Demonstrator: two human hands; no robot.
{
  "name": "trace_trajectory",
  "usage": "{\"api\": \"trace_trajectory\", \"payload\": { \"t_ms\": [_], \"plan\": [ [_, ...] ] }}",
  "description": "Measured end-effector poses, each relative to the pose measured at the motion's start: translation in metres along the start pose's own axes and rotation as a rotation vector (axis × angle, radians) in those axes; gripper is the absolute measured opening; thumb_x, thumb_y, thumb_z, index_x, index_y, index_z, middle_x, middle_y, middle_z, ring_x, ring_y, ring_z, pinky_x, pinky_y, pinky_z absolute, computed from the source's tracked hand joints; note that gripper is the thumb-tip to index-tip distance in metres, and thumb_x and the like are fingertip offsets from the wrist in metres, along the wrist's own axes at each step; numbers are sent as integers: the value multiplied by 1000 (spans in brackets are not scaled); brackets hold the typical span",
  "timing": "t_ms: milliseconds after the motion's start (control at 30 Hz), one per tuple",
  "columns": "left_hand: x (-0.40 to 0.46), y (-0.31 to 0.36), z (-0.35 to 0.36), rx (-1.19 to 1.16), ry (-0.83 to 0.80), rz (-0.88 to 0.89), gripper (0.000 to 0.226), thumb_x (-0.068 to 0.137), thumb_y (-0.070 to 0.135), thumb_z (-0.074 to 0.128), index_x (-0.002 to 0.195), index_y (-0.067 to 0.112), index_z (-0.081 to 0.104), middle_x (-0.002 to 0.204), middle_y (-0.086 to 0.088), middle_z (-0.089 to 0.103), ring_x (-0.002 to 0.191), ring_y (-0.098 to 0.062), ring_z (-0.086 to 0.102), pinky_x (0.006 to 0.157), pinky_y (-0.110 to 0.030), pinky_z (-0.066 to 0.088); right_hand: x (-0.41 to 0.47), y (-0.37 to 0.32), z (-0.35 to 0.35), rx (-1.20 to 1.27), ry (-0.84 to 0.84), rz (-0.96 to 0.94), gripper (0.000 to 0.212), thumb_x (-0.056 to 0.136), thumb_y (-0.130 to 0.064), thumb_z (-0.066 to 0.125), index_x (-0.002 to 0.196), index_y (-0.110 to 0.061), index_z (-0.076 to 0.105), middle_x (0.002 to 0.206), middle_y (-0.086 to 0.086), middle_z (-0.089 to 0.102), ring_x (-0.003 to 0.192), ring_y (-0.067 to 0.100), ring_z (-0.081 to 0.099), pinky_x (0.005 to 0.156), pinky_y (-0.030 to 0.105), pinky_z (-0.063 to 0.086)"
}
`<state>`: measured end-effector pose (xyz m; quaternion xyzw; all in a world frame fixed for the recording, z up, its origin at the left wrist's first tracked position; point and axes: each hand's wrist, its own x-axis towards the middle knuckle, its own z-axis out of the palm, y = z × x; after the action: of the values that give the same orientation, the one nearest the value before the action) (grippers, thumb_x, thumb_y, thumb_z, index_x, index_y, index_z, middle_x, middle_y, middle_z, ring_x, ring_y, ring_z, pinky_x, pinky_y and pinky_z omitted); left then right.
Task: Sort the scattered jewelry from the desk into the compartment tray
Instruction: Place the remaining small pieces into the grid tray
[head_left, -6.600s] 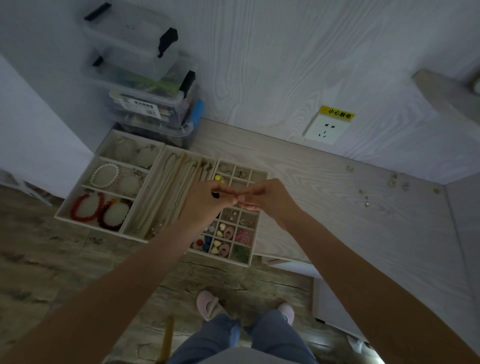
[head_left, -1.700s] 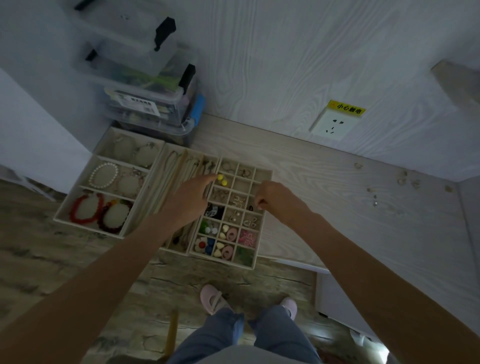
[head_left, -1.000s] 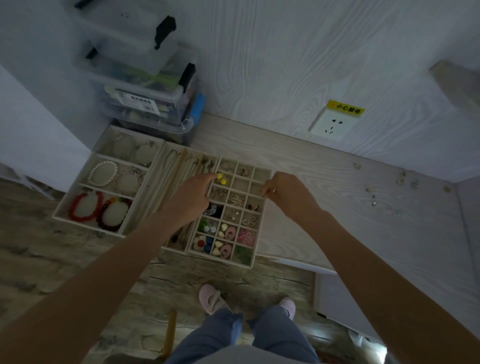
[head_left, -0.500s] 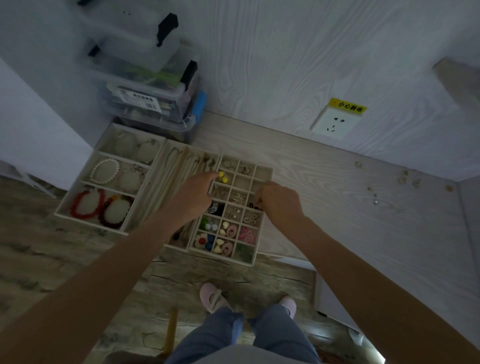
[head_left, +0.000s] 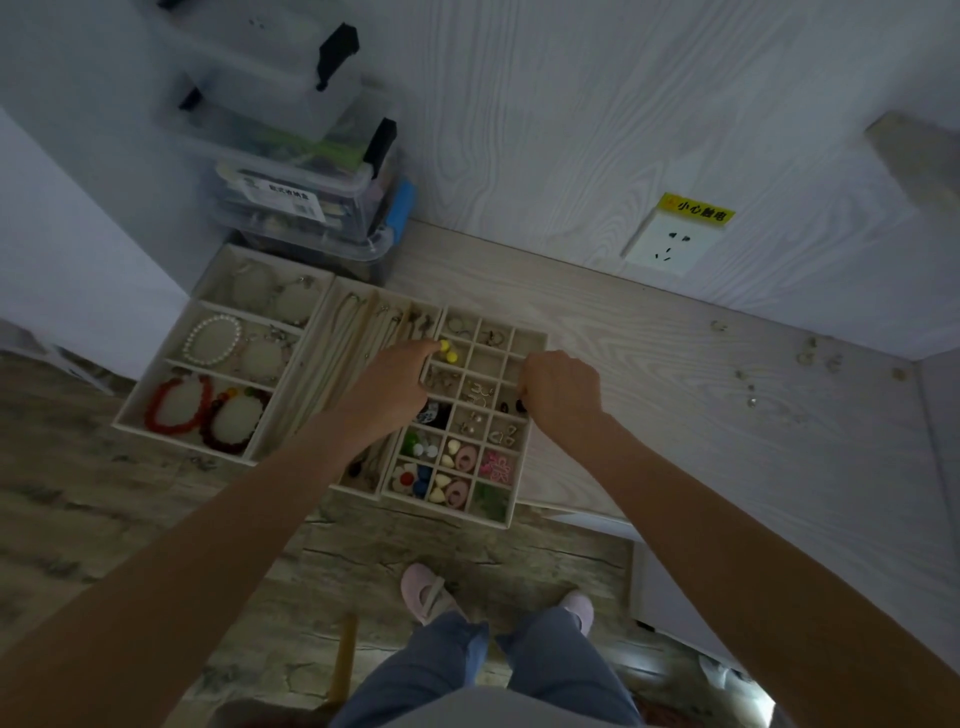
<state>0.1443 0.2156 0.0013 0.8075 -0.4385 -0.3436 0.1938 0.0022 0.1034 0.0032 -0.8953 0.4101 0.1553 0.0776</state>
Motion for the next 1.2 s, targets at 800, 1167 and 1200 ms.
{"api": "trace_trajectory", "payload": {
  "t_ms": [800,1167,1200],
  "plan": [
    [1,6,-2,47,10,-6,57,91,-6,42,144,15,33,145,-11,39,123,-24,47,83,-20,35,12,0,-17,-244,-158,-316,24,82,3,50,93,-10,67,100,7,67,87,24,65,69,27,43],
    [5,6,-4,22,-30,-19,56,92,-3,42,144,16,32,141,-12,42,111,-23,52,74,-25,41,22,-3,-18,-212,-339,-300,21,88,-5,54,103,-8,69,110,11,66,95,25,64,80,31,49],
    [5,7,-4,20,-35,-21,56,92,-3,42,144,16,33,142,-12,41,112,-24,51,76,-25,41,21,-3,-19,-207,-340,-297,21,89,-6,54,103,-8,69,109,11,66,95,25,65,82,32,50]
  ]
}}
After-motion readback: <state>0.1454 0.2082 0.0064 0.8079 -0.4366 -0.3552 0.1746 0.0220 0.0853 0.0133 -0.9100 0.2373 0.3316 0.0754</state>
